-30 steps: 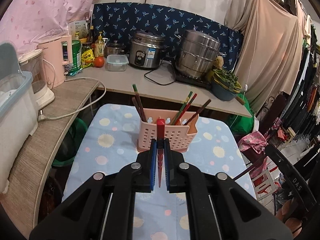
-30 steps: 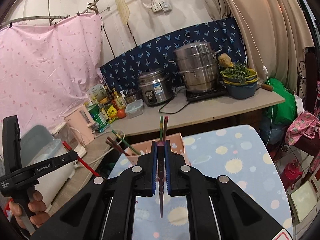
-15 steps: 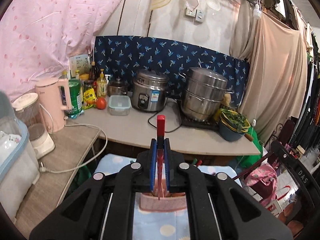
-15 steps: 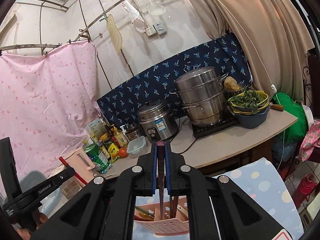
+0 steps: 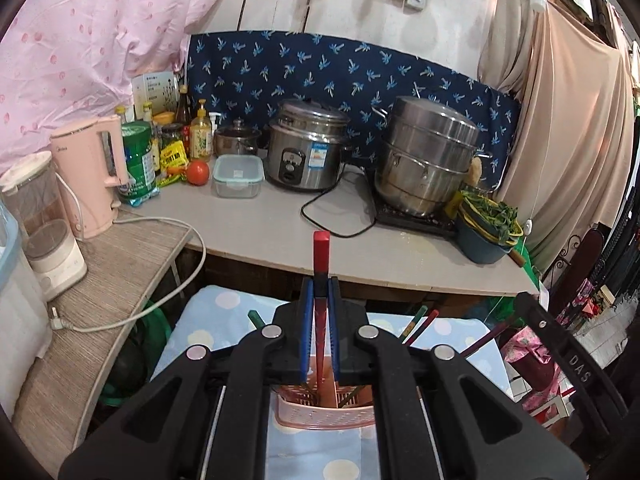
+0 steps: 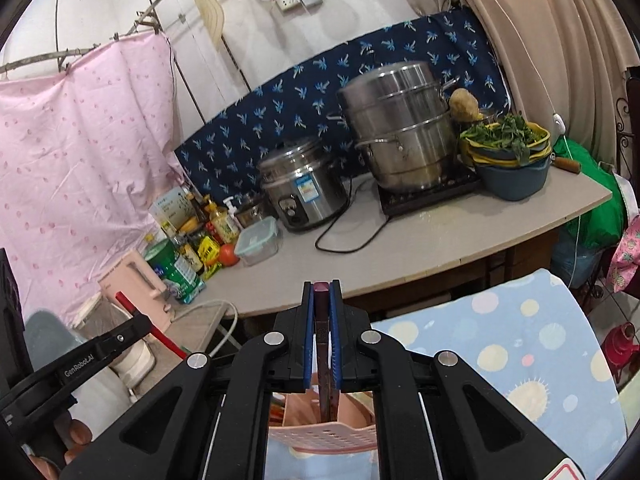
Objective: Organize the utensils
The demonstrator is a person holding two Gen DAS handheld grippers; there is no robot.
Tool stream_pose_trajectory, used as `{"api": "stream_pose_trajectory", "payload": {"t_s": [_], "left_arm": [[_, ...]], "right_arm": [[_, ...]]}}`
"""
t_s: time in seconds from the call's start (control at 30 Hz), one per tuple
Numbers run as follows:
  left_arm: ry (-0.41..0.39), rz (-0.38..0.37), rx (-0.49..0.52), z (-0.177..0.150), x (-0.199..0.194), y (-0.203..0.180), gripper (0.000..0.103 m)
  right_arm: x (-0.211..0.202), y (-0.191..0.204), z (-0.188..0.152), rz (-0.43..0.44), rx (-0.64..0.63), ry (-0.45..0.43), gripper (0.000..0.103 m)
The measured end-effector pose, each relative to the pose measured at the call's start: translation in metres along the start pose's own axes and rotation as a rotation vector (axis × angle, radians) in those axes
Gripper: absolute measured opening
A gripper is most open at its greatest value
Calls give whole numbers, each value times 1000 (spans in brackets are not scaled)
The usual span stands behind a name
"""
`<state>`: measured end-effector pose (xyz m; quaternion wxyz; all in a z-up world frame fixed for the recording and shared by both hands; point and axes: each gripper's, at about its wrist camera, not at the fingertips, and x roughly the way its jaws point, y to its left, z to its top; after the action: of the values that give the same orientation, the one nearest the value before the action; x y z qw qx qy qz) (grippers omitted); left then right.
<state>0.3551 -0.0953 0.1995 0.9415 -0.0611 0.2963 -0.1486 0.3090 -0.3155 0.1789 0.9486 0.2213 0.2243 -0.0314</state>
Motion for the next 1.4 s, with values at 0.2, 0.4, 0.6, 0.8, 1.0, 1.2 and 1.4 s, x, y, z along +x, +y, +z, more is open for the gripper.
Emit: {"api": "stream_pose_trajectory", "payload": {"t_s": [0.2, 0.4, 0.6, 0.8, 1.0, 1.2, 1.4], "left_arm": [[33, -10, -9, -10, 10, 3, 7], [26, -2, 5, -15, 5, -2, 9], [1, 42, 22, -20, -12, -5, 40], [14, 79, 38, -35, -31, -5, 49], [44, 133, 68, -54, -45, -5, 49], [55, 165, 91, -70, -60, -7, 50], [66, 183, 110, -87, -69, -7, 57]], "right_arm": [[6, 0, -7, 4, -1, 45, 11], [-9, 6, -8, -9, -39, 20, 34], [-32, 15, -15, -7, -74, 33, 42], [-61, 28, -33, -33, -148, 54, 52], [-82, 37, -54, -79, -201, 94, 52], [-99, 37, -70, -97, -211, 119, 55], [-109, 36, -86, -124, -231, 139, 56]]}}
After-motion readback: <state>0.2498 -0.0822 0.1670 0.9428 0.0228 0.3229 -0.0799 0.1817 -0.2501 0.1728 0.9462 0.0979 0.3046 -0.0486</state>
